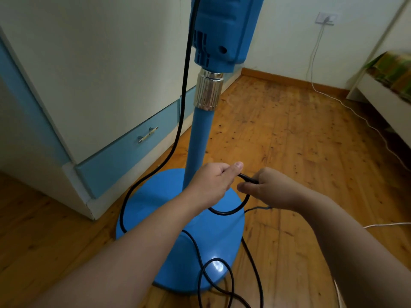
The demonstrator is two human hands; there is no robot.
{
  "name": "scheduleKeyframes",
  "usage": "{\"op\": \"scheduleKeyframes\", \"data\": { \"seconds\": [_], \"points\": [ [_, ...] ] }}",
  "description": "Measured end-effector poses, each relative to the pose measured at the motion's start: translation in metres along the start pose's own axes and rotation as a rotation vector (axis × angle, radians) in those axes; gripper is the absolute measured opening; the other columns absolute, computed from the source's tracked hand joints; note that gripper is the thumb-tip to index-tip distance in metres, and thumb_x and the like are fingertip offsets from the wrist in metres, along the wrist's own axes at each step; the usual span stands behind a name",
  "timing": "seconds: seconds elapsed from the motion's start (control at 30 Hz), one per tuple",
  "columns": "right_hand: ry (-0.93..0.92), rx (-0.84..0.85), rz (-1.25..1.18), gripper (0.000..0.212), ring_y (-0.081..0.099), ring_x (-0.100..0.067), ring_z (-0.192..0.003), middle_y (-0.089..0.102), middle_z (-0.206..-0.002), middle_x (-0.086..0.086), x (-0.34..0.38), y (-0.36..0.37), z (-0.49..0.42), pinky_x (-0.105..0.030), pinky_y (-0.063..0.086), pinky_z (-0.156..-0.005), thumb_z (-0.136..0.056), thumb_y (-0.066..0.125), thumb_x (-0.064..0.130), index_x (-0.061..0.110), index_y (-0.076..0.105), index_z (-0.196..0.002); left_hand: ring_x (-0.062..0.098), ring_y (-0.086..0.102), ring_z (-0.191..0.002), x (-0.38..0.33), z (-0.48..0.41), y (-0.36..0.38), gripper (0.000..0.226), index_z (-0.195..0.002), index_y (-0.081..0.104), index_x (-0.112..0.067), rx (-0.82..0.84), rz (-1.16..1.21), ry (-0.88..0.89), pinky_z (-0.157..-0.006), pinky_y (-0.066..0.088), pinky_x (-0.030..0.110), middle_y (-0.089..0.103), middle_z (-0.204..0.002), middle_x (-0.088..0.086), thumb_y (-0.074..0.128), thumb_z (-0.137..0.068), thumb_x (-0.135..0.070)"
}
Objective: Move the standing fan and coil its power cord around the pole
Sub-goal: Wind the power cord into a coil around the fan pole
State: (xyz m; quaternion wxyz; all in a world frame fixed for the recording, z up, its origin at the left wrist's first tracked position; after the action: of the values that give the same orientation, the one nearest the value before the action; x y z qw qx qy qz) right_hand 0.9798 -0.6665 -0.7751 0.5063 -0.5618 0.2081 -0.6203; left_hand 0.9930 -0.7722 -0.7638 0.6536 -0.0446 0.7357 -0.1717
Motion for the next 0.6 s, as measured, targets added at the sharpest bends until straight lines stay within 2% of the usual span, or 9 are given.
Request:
{"op": "scheduleKeyframes", "data": {
  "seconds": [0.1, 0.17, 0.23, 0.3, 0.37, 0.43, 0.5, 0.6],
  "points": [
    [0.014, 0.006, -0.01, 0.047, 0.028, -0.01, -0.039, 0.034, -0.047, 0.002, -0.009, -0.001, 0.004, -0.023, 0.025, -0.039, -0.083, 0.056, 0.05, 0.011, 0.046, -0.059, 0.013, 0.032, -0.044, -0.002, 0.0, 0.008, 0.048, -0.051, 0.038, -0.019, -0.016, -0.009, 0.006, -0.05, 0.029, 0.034, 0.034, -0.047, -0.003, 0.045, -0.091, -0.045],
    [-0.037, -0.043, -0.079, 0.046, 0.035, -0.009, -0.041, 0.041, -0.048, 0.002, -0.008, -0.004, 0.005, -0.021, 0.029, -0.041, -0.08, 0.059, 0.05, 0.01, 0.052, -0.06, 0.015, 0.031, -0.044, -0.006, -0.001, 0.008, 0.049, -0.05, 0.037, -0.019, -0.053, 0.022, 0.012, -0.051, 0.029, 0.037, 0.033, -0.047, -0.002, 0.046, -0.091, -0.044],
    [-0.098, -0.1, -0.195, 0.044, 0.041, -0.009, -0.046, 0.049, -0.052, 0.002, -0.007, -0.007, 0.008, -0.024, 0.034, -0.045, -0.077, 0.064, 0.048, 0.006, 0.058, -0.067, 0.013, 0.03, -0.041, -0.01, -0.001, 0.005, 0.051, -0.045, 0.037, -0.023, -0.1, 0.059, 0.018, -0.049, 0.028, 0.035, 0.032, -0.043, -0.006, 0.046, -0.091, -0.042],
    [-0.133, -0.15, -0.323, 0.047, 0.042, -0.007, -0.046, 0.052, -0.054, 0.003, -0.009, -0.009, 0.011, -0.02, 0.033, -0.045, -0.071, 0.068, 0.052, 0.005, 0.06, -0.069, 0.009, 0.029, -0.037, -0.013, -0.001, -0.001, 0.054, -0.041, 0.036, -0.025, -0.149, 0.099, 0.023, -0.046, 0.026, 0.03, 0.031, -0.038, -0.01, 0.045, -0.092, -0.041],
    [-0.145, -0.178, -0.434, 0.058, 0.041, -0.008, -0.048, 0.049, -0.055, 0.001, -0.011, -0.005, 0.013, -0.017, 0.031, -0.045, -0.062, 0.065, 0.062, 0.004, 0.06, -0.068, 0.008, 0.028, -0.036, -0.015, 0.001, -0.005, 0.053, -0.043, 0.034, -0.025, -0.19, 0.137, 0.018, -0.044, 0.026, 0.028, 0.03, -0.036, -0.01, 0.045, -0.092, -0.039],
    [-0.163, -0.181, -0.466, 0.068, 0.041, -0.014, -0.051, 0.046, -0.057, -0.007, -0.012, 0.001, 0.014, -0.021, 0.031, -0.048, -0.06, 0.058, 0.07, 0.002, 0.054, -0.063, 0.009, 0.028, -0.037, -0.015, 0.003, -0.006, 0.051, -0.045, 0.033, -0.025, -0.215, 0.179, 0.003, -0.043, 0.026, 0.028, 0.029, -0.037, -0.011, 0.045, -0.092, -0.039],
    [-0.16, -0.166, -0.435, 0.071, 0.031, -0.02, -0.047, 0.034, -0.053, -0.01, -0.013, 0.006, 0.015, -0.03, 0.025, -0.047, -0.061, 0.05, 0.075, 0.005, 0.044, -0.057, 0.009, 0.028, -0.038, -0.018, 0.004, -0.004, 0.051, -0.044, 0.032, -0.024, -0.222, 0.174, 0.012, -0.043, 0.026, 0.028, 0.029, -0.037, -0.011, 0.045, -0.092, -0.039],
    [-0.089, -0.124, -0.314, 0.07, 0.022, -0.017, -0.044, 0.025, -0.049, -0.004, -0.023, 0.008, 0.018, -0.029, 0.018, -0.046, -0.058, 0.041, 0.079, 0.009, 0.037, -0.054, 0.011, 0.029, -0.04, -0.02, 0.007, 0.003, 0.053, -0.042, 0.035, -0.025, -0.218, 0.107, 0.028, -0.047, 0.027, 0.032, 0.03, -0.038, -0.01, 0.045, -0.092, -0.04]
  ]
}}
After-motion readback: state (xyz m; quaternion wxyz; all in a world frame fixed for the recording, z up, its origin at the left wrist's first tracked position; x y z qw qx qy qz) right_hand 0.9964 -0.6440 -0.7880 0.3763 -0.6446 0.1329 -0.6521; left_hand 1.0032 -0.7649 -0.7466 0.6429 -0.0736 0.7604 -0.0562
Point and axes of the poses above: each hand's wrist, its own z-axis away from the middle knuckle, its own y-axis out of the palm, x = y × z, the point moved 10 cm from there along -z, towards the middle knuckle
